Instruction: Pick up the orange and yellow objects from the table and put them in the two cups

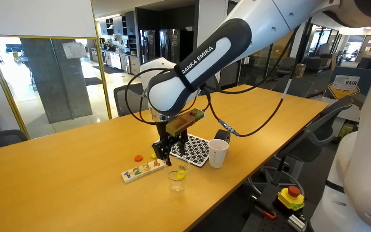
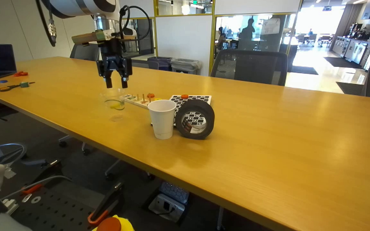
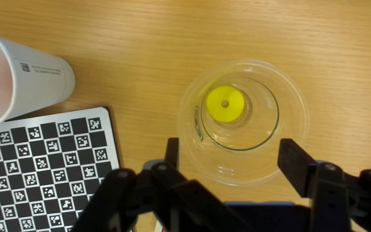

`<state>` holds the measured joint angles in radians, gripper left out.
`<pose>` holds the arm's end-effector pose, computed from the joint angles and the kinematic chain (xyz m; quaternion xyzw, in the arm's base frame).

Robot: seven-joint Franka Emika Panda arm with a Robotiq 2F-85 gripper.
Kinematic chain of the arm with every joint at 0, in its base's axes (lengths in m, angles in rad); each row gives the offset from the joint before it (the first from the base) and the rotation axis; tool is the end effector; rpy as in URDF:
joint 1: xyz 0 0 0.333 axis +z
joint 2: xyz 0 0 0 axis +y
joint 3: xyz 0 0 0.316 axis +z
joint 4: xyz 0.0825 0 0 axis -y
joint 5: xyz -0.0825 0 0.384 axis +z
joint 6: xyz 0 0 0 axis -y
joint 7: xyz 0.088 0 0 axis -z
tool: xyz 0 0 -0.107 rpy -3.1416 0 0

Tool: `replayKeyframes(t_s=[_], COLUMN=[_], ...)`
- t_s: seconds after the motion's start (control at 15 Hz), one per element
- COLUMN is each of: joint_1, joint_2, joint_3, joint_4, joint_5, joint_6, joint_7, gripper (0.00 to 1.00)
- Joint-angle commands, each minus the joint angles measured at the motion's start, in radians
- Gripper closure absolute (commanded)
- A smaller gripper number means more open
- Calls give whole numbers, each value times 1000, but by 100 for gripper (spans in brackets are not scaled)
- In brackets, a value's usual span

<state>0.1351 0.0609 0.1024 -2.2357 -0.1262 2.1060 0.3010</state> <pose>0.4970 0.1141 0.3289 0.9943 0.0058 -0.0786 0.0713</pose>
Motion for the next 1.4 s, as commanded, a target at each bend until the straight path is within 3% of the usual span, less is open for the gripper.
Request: replayKeyframes(t_s=[0.0, 0.6, 1.33], joint_1=[-4, -27, -12], joint_2=[-16, 78, 395], joint_3=[-1, -26, -46], joint_4=[17, 244, 520], joint_5=[-1, -39, -22], joint_6=[-2, 16, 178], joint_7=[14, -36, -87], gripper=[0, 0, 0])
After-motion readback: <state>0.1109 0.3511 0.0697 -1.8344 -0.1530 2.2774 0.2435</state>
